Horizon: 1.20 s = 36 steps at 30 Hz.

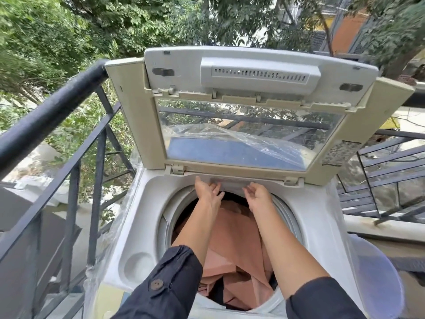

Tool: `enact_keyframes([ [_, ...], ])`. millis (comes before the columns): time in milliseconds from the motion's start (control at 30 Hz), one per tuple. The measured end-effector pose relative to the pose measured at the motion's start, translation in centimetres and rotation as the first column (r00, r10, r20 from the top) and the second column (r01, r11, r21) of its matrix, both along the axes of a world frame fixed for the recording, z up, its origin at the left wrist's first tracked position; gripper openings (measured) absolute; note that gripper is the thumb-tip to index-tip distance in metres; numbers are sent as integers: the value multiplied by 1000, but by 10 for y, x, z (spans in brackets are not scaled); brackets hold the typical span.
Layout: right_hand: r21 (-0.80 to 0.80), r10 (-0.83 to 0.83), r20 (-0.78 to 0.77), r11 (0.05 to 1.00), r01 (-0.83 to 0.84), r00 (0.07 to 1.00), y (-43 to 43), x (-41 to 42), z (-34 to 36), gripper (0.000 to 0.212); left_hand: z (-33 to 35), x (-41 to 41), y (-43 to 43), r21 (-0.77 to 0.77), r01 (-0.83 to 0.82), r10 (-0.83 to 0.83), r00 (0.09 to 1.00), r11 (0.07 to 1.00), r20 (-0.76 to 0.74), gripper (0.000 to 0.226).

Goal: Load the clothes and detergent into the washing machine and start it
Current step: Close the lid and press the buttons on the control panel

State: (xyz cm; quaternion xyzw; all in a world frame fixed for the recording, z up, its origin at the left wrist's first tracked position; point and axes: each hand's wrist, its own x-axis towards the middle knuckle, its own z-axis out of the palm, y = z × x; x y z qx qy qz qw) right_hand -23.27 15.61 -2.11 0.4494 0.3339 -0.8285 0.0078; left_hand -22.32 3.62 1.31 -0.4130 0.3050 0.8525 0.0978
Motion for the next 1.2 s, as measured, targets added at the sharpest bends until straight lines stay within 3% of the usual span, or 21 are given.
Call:
enact_keyframes([
  [167,-2,60,13,998,-60,998,-1,9,17,18,10,12,3,-37,86,-86,996,996,-16,56],
  [300,18,100,-6,995,-100,995,-3,17,37,41,23,18,6,-72,110,-111,994,991,-18,54],
  [600,22,132,-91,991,-131,987,-1,32,86,43,68,29,9,-153,61,-75,993,986,-87,56],
  [733,29,147,-129,989,-144,981,1,37,104,33,96,34,12,-149,115,-134,983,982,-124,60],
  [967,143,201,-182,974,-176,963,3,51,184,57,168,28,14,-167,108,-142,968,980,-208,69],
  [1100,238,229,-278,957,-164,933,2,54,232,83,207,18,17,-232,69,-125,964,970,-235,84],
  [1200,251,178,-290,962,-105,940,0,53,263,90,221,-3,18,-228,74,-126,967,971,-220,128],
])
